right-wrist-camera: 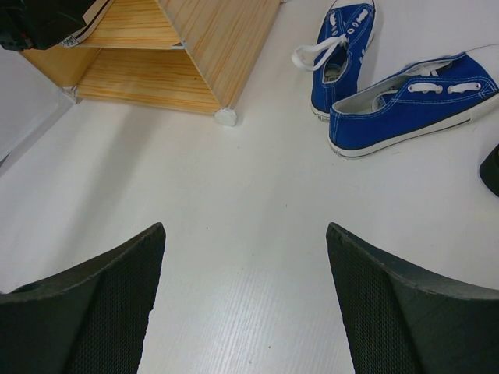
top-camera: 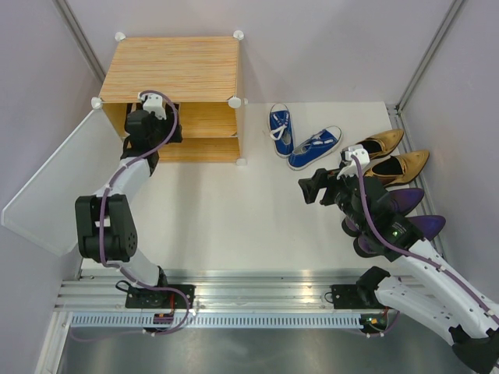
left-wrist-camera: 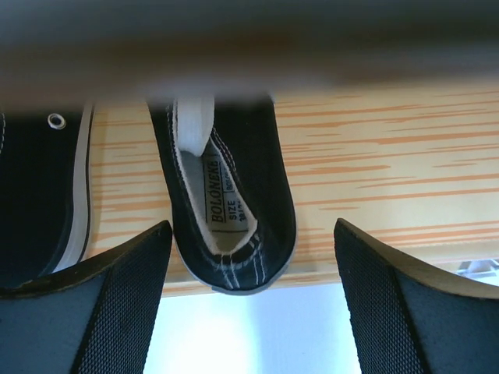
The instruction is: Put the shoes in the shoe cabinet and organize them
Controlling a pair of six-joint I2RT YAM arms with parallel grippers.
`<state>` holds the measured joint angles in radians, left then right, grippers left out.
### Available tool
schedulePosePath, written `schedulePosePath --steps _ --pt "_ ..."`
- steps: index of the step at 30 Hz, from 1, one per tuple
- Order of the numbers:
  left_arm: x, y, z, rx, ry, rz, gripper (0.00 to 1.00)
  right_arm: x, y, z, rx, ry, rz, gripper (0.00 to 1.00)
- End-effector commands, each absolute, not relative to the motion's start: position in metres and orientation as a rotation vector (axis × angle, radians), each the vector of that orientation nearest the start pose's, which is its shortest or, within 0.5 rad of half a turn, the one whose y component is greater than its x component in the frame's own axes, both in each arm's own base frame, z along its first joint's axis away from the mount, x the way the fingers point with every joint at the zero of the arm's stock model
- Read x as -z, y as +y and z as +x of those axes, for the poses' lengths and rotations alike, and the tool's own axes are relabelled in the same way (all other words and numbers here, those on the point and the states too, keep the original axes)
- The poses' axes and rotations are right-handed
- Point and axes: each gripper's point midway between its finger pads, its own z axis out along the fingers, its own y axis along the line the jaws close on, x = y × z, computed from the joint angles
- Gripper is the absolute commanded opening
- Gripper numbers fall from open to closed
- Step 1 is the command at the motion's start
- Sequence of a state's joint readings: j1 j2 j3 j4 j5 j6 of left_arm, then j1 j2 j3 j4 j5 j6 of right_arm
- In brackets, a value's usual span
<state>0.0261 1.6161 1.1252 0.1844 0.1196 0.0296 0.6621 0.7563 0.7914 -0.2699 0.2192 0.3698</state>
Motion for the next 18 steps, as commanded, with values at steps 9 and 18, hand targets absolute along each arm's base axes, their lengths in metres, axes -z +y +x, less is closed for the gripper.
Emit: schedulePosePath --steps 9,18 --pt "-0.199 -0.011 0.518 -0.115 1.873 0.187 0.81 -0.28 0.165 0.26 -0.53 1.784 -0.088 0.88" --pt "-0.184 0.001 0.519 -0.197 1.928 0.158 0.69 -0.282 0.164 0.259 -0.533 1.778 -0.084 0.88"
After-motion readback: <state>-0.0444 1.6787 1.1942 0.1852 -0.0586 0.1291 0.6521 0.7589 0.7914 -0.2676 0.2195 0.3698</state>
